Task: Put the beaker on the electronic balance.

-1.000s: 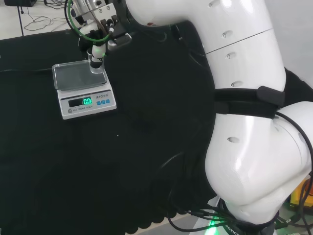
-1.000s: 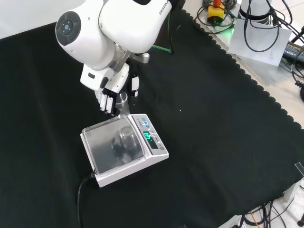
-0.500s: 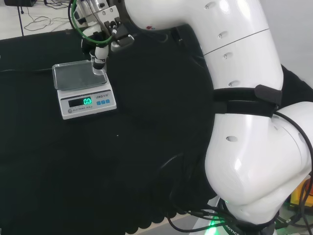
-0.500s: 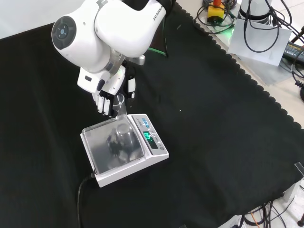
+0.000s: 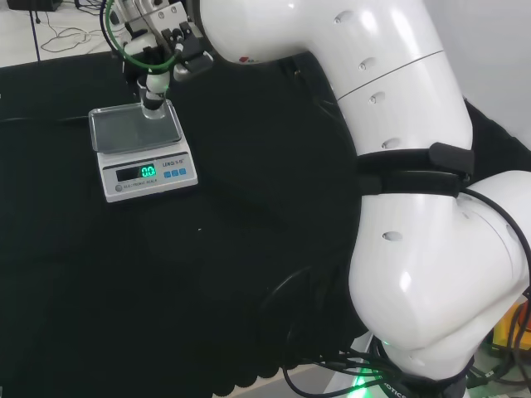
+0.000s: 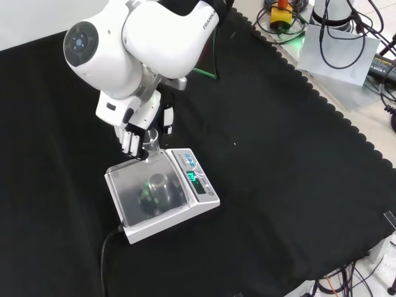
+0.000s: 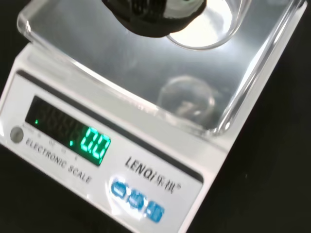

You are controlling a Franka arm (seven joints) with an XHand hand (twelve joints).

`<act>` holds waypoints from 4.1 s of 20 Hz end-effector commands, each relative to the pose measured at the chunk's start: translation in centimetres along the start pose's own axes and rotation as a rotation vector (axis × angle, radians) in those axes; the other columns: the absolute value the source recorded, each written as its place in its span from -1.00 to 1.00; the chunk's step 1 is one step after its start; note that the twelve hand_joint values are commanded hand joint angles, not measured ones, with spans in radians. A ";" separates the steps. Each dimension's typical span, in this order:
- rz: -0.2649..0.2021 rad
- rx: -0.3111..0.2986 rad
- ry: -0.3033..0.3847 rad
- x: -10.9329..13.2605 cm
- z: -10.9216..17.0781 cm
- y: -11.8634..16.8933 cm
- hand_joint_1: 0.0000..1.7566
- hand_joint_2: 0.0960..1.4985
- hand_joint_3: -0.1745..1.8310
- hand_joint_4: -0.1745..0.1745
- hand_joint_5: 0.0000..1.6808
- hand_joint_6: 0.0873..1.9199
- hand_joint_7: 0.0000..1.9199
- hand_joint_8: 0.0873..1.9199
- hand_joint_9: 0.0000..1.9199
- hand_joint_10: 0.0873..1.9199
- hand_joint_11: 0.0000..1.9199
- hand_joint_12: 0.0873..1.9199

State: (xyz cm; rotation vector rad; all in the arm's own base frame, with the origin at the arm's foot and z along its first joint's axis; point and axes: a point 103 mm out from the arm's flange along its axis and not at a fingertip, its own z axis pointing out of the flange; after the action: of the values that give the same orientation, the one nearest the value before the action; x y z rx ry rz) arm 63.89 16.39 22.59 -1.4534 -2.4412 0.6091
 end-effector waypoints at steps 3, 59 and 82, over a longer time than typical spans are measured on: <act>-0.026 0.048 0.010 0.7 2.0 -0.4 0.55 0.53 -0.83 -1.00 -0.02 0.26 -0.28 0.35 0.05 0.13 0.03 -0.07; -0.052 0.131 0.070 2.9 6.0 5.3 0.55 0.52 -0.83 -1.00 -0.02 0.25 -0.27 0.34 0.05 0.12 0.03 -0.07; -0.062 0.180 0.056 2.8 5.9 4.5 0.27 0.40 -0.97 -0.46 -0.26 0.07 -0.52 -0.06 -0.24 -0.19 -0.17 0.17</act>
State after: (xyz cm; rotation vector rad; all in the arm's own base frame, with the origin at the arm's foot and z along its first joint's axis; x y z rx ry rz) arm 63.97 19.26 14.55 -1.3412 -2.3335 0.7015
